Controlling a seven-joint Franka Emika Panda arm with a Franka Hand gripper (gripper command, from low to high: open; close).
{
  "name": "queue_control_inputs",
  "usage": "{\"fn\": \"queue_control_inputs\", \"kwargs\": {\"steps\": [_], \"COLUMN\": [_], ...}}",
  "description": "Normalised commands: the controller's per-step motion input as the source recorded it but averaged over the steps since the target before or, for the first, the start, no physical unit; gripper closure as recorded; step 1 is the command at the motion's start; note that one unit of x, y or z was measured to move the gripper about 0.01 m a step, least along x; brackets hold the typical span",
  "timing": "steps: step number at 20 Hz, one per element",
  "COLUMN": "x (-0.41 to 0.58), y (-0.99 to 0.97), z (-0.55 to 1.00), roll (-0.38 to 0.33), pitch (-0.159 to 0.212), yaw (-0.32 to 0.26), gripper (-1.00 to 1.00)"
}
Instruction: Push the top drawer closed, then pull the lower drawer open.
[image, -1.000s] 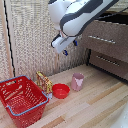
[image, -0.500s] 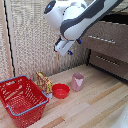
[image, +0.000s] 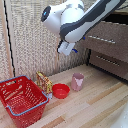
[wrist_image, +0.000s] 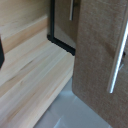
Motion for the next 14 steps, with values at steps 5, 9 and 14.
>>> {"fn": "queue_control_inputs", "kwargs": {"steps": [5,9,14], "x": [-0.009,-0.075,-0.141], "y": [-0.49,-0.44,-0.32], "z": [0.02,0.05,0.16], "roll": [-0.174,-0.226,-0.299], "pitch": [-0.007,0.0,0.0], "yaw": [0.139,0.107,0.091], "gripper": [-1.0,-1.0,-1.0]}}
